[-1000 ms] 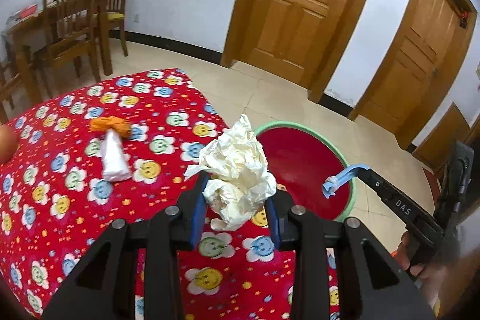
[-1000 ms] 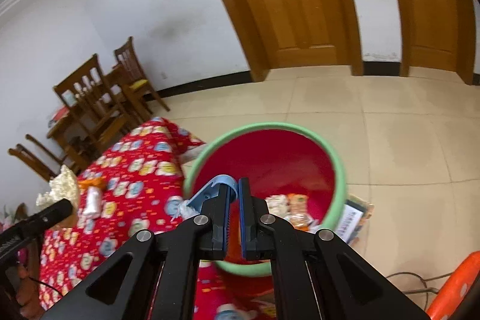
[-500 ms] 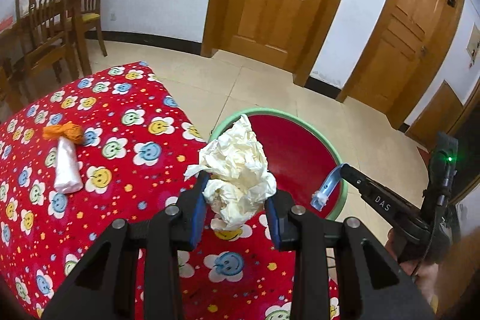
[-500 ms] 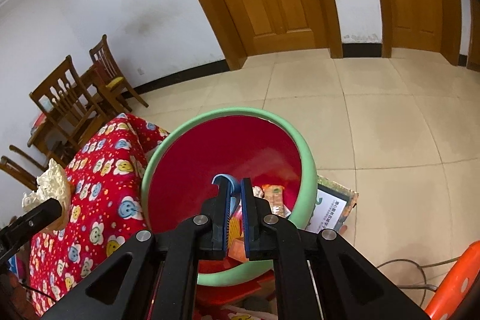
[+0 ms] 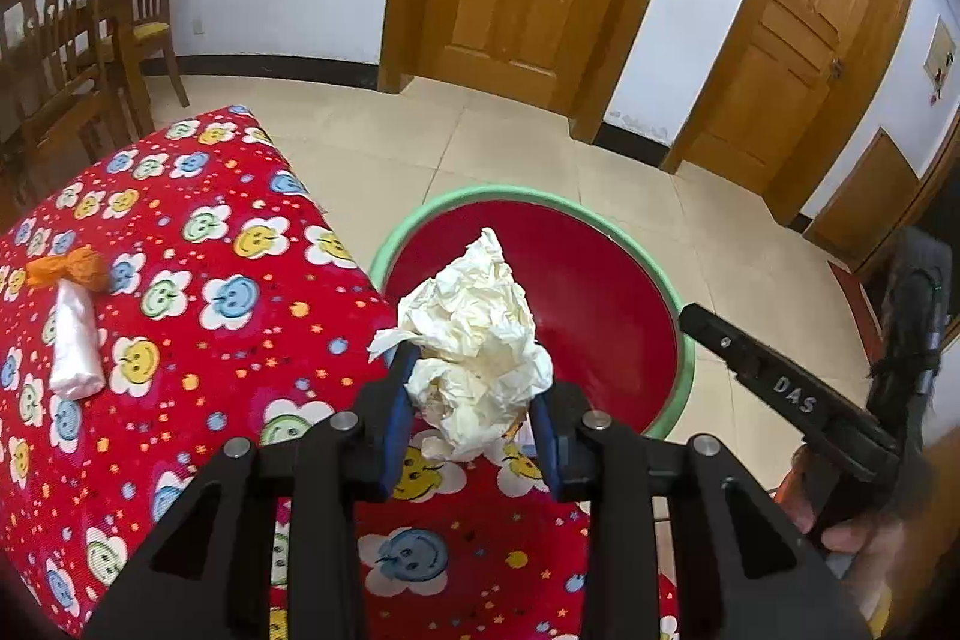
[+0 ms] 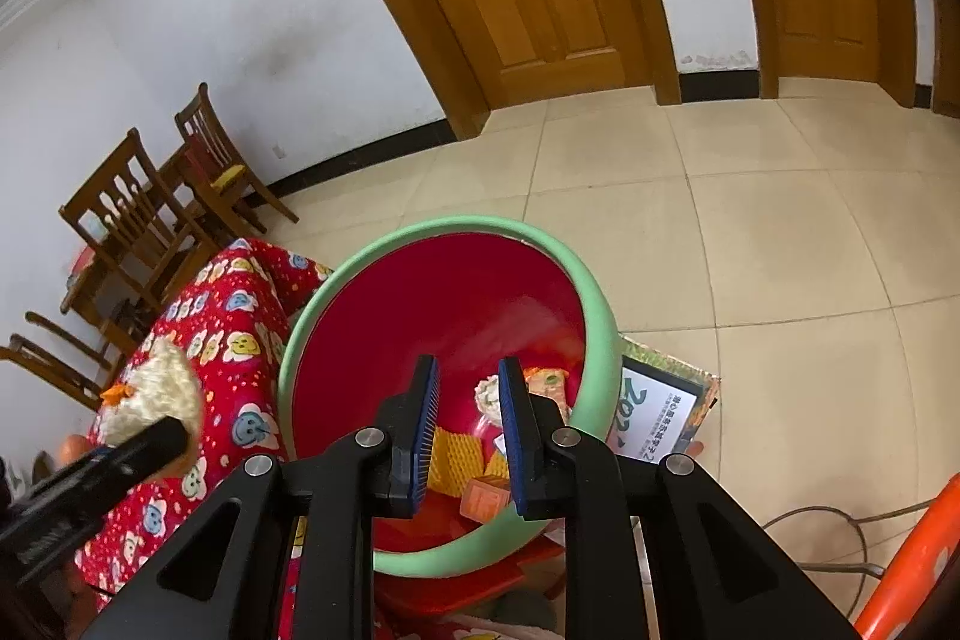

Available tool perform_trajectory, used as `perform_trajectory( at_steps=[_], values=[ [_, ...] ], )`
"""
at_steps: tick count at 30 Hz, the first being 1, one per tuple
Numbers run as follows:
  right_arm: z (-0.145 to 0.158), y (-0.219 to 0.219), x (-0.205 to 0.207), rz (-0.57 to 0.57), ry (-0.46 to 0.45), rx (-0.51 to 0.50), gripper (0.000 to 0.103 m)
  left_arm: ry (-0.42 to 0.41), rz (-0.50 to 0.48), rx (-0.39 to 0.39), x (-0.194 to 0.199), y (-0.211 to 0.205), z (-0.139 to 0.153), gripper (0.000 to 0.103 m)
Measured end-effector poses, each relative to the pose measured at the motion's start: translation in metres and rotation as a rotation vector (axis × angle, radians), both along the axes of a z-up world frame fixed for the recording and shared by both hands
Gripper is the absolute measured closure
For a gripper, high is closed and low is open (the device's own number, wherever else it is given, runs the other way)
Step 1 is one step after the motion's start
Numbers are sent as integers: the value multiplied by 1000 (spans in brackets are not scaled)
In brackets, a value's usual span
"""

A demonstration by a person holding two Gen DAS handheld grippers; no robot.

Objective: Collect trash
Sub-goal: 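Open both tools to drop the tissue and blue item into the bucket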

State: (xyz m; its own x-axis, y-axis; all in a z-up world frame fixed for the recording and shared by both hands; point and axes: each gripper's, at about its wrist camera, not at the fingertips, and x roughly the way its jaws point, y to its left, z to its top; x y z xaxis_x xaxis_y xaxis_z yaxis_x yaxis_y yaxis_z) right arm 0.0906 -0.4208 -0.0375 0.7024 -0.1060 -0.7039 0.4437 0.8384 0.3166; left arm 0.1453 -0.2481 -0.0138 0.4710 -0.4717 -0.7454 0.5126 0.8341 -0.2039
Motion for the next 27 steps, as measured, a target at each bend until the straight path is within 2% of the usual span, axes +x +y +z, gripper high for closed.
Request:
perform_trajectory(
  at_steps=[10,14,16,27],
  values=[
    [7,-3,-8,-13,-14,7,82,10,-44,16,3,-22,-13,68],
    [9,-2,-9,-10,-18,7,81,10,-44,17,4,-24,-15,57],
    [10,-1,-9,-8,-19,7,80,11,-40,20,4,-24,-15,48],
    [13,4,-10,3,-28,10,79,12,-5,1,6,-11,-9,42]
  ],
)
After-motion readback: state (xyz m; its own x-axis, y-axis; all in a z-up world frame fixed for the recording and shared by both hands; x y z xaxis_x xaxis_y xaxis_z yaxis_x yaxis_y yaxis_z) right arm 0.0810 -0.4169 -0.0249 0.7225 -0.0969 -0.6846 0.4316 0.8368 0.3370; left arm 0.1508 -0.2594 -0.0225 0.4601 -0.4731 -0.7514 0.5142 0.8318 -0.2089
